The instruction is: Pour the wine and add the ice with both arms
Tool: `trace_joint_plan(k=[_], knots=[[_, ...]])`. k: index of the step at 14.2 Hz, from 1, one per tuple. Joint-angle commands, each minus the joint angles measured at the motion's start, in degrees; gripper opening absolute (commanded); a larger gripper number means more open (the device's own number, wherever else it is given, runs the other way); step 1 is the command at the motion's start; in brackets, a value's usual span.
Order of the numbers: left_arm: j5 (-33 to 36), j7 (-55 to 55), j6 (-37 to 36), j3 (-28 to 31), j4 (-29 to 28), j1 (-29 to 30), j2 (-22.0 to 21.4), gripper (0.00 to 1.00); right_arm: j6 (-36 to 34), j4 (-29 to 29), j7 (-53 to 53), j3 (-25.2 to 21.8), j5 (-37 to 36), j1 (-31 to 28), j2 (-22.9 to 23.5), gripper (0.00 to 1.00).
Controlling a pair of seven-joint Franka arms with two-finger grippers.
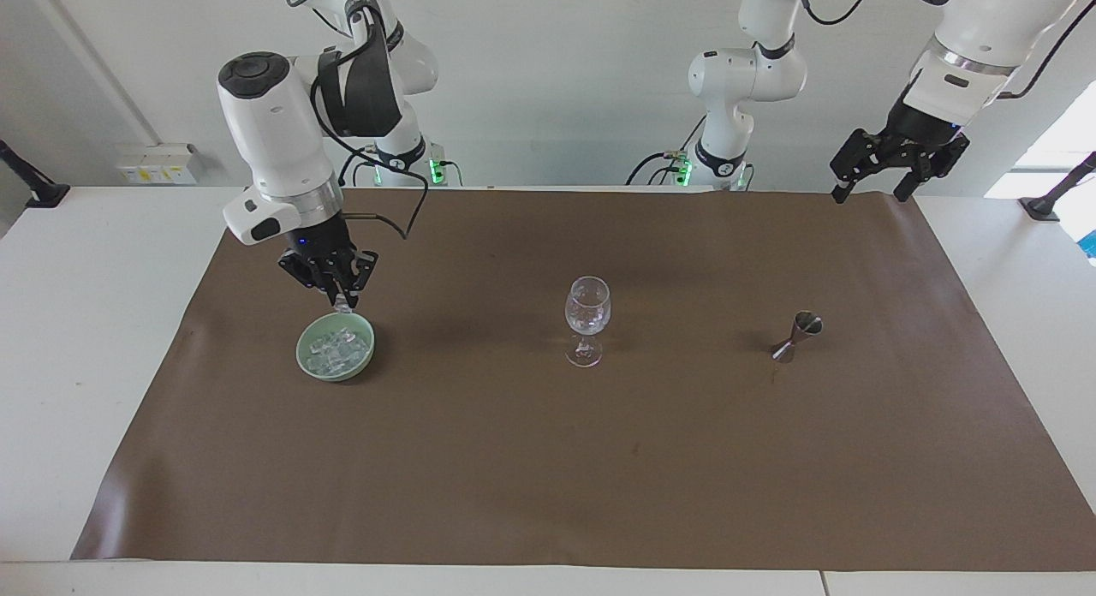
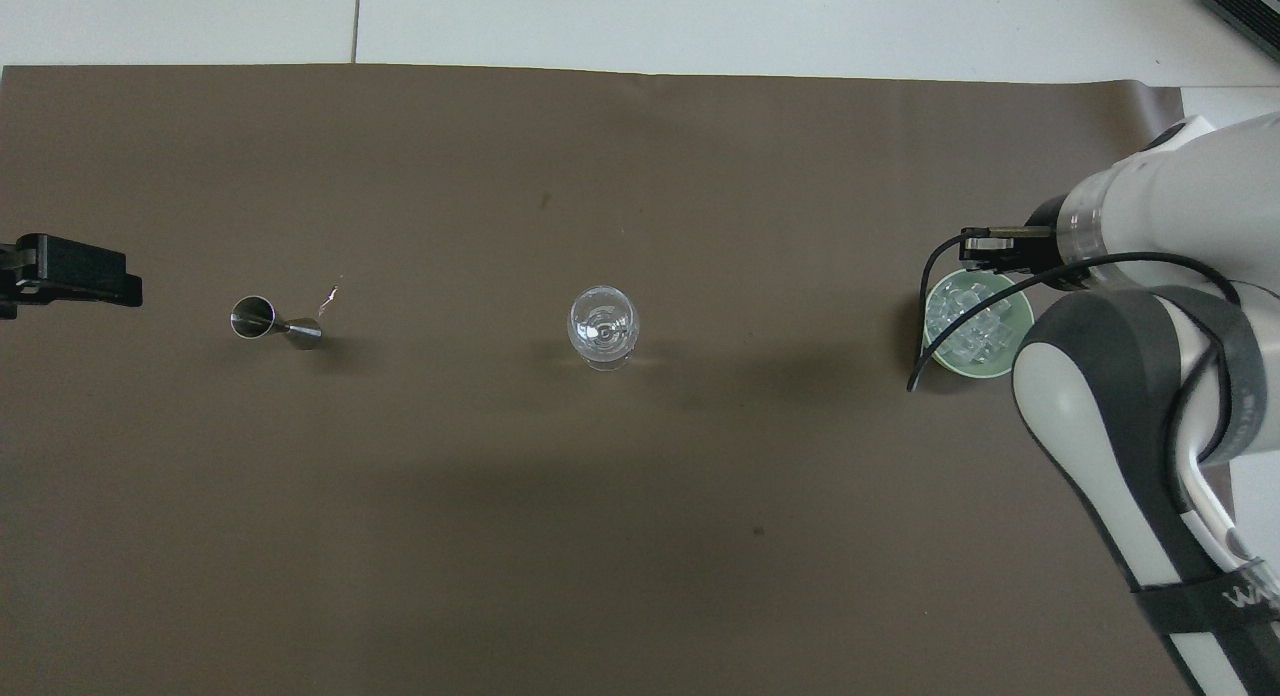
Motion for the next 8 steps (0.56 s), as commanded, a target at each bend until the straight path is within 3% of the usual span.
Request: trace_joint_plan(k=[1,8], knots=[[1.17,0.24,-0.04,-0.11,-1.57,0.10,-1.48,1.00,-1.06,1.95,2.01,0.63,2.23,-0.31,0.38,0.00],[1.17,0.24,0.05,0.32,-1.57,0.27,-1.48,1.00,-7.30,7.14,4.90,3.09,4.88,0.91,0.03,0.00]])
